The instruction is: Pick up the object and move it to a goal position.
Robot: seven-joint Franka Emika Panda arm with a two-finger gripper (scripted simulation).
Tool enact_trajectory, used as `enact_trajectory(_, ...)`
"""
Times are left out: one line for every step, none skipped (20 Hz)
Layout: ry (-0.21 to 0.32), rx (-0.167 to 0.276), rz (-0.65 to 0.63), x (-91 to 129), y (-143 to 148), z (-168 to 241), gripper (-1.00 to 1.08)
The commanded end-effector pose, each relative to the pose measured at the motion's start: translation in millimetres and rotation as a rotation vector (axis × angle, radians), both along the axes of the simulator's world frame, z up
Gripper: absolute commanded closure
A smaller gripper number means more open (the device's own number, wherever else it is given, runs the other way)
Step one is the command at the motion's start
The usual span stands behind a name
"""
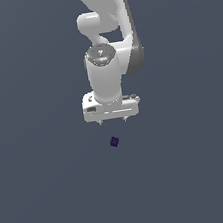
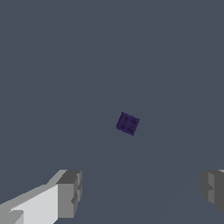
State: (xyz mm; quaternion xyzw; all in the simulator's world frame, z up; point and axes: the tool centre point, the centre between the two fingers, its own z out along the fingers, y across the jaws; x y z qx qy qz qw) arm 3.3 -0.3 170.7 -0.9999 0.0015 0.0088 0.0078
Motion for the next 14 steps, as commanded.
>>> enact_trajectory(0.000, 0.000, 0.000, 0.0, 0.0, 0.0, -0.92)
enact_trajectory(-0.001, -0.001, 0.000, 0.3, -0.3, 0.3, -0.92)
enact_trajectory(-0.004, -0.002, 0.000, 1.2, -1.1, 1.3, -0.92)
enact_trajectory(-0.008, -0.005, 0.000, 2.7, -2.6, 2.9, -0.92)
enact_trajectory(-0.014, -0.009, 0.001, 4.7, -4.5, 5.2, -0.92)
enact_trajectory(-0.023, -0.014, 0.002, 7.2, -7.1, 8.2, -0.92)
enact_trajectory(-0.031, -0.020, 0.003, 9.8, -9.7, 11.5, -0.92)
enact_trajectory(-0.038, -0.024, 0.005, 11.8, -11.8, 14.3, -0.92)
enact_trajectory(-0.042, -0.027, 0.007, 13.2, -13.3, 16.5, -0.92)
enact_trajectory(-0.045, -0.029, 0.009, 14.0, -14.2, 18.1, -0.92)
enact_trajectory(-0.046, -0.030, 0.010, 14.2, -14.6, 18.9, -0.92)
enact_trajectory(-0.046, -0.030, 0.010, 14.1, -14.4, 18.8, -0.92)
enact_trajectory(-0.045, -0.029, 0.009, 13.8, -14.1, 18.1, -0.92)
enact_trajectory(-0.044, -0.028, 0.007, 13.7, -13.8, 17.0, -0.92)
